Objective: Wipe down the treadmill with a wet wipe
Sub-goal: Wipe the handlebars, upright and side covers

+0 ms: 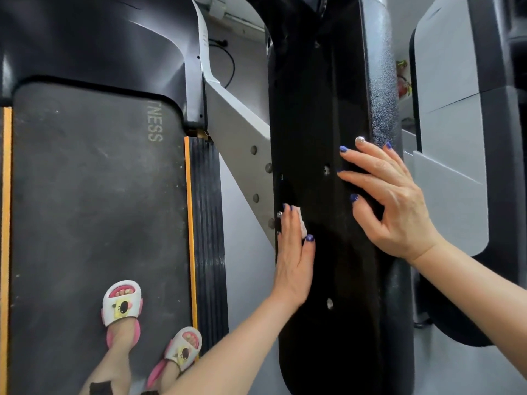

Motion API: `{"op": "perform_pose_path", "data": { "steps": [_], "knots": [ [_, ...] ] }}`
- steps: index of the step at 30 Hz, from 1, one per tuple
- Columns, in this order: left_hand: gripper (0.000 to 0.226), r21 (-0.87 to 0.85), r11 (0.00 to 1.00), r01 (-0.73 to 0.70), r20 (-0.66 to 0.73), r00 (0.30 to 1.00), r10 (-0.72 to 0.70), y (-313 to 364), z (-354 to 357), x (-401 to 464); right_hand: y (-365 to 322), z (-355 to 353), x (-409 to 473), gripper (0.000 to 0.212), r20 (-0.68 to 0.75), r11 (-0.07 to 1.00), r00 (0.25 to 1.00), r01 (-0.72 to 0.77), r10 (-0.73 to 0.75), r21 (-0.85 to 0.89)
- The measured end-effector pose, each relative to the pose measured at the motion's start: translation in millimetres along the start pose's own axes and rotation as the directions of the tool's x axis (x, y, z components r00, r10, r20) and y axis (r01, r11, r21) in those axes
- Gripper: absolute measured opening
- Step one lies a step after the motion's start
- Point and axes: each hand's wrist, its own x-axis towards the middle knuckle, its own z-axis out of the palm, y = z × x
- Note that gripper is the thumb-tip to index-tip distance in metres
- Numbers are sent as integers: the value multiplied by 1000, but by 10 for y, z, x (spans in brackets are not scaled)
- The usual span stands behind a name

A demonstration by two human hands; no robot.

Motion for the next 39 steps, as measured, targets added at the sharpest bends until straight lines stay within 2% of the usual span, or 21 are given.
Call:
{"op": "perform_pose_path", "data": {
  "steps": [6, 8, 11, 14, 20, 22, 25, 29, 35, 39],
  "knots": [
    [62, -6, 991, -137, -121, 983, 135, 425, -139, 699, 10, 9, 5, 35, -4, 1000, 1000, 6, -6, 5],
    [63, 13, 988, -155, -104, 982, 156, 368, -76, 512, 13, 8, 3, 35, -2, 1000, 1000, 5, -5, 11],
    [60, 68, 988, -139, 1, 990, 139, 164, 8, 42, 8, 0, 1, 36, 0, 1000, 1000, 1, -1, 7],
    [59, 107, 987, -119, 44, 992, 115, 112, -22, 14, 13, -2, 5, 35, 7, 1000, 1000, 2, -2, 10],
    [59, 113, 976, -185, -60, 979, 193, 478, -187, 666, 17, 5, 9, 35, 9, 1000, 1000, 0, 0, -6],
    [59, 105, 974, -200, -64, 976, 207, 491, -121, 565, 10, 2, 8, 36, 8, 1000, 1000, -10, 10, 1],
    [61, 140, 962, -235, 3, 971, 237, 300, 31, 56, -17, -6, 8, 40, -1, 1000, 1000, -25, 25, 16],
    [61, 168, 966, -199, 58, 980, 192, 169, 68, -168, -41, -7, 16, 49, -27, 994, 995, -97, 98, 52],
    [58, 150, 954, -258, -46, 962, 268, 590, -31, 433, -52, -8, 5, 50, -44, 993, 993, -107, 109, 47],
    [58, 185, 938, -292, -34, 952, 303, 437, 98, 61, -39, 1, -2, 49, -49, 994, 994, -100, 102, 51]
  ]
}}
